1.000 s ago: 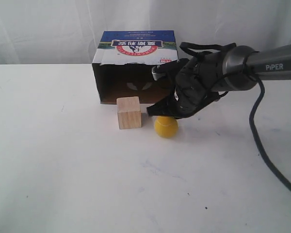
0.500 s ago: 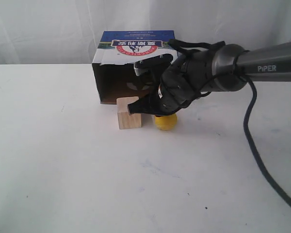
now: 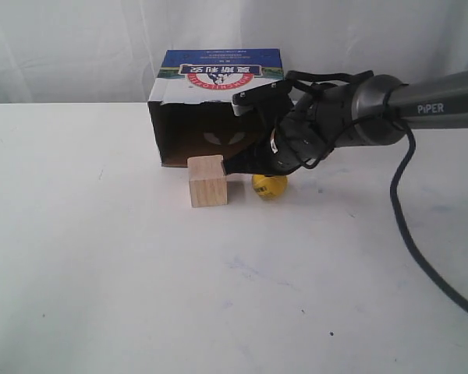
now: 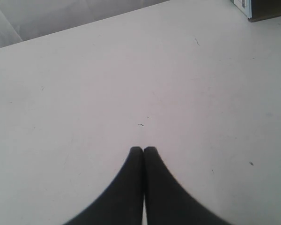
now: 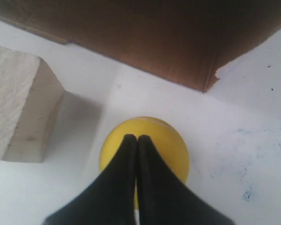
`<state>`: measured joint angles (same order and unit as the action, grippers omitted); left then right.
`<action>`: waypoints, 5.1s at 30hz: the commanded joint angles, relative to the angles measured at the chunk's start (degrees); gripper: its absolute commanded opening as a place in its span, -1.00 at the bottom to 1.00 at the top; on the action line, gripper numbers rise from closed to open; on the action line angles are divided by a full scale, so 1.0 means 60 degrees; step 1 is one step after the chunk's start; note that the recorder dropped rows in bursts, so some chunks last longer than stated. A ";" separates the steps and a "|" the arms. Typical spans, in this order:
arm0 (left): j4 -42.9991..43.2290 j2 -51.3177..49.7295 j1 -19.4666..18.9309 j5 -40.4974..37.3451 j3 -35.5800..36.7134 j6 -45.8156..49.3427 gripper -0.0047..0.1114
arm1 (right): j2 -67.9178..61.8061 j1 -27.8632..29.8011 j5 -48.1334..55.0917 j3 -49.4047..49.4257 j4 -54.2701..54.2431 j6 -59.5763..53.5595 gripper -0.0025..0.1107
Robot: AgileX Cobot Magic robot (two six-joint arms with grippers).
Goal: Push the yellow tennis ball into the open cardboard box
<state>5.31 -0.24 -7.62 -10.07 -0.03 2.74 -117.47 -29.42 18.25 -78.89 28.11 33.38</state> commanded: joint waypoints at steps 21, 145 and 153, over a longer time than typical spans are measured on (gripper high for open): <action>-0.0032 0.0040 0.0057 0.0036 0.0005 0.0011 -0.92 | 0.1397 0.0039 0.2288 0.0034 -0.0077 -0.0255 -0.96; -0.0032 0.0040 0.0542 0.0018 0.0005 0.0011 -0.92 | 1.7400 0.4934 -0.1512 1.1183 -0.2450 -0.5036 -0.96; -0.0032 0.0040 0.0542 0.0009 0.0005 0.0011 -0.92 | 1.9578 0.5848 -0.0962 1.2342 -0.2424 -0.5016 -0.96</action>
<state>5.31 -0.24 -4.71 -10.07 -0.03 2.74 -0.68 4.12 12.24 -6.66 13.80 3.81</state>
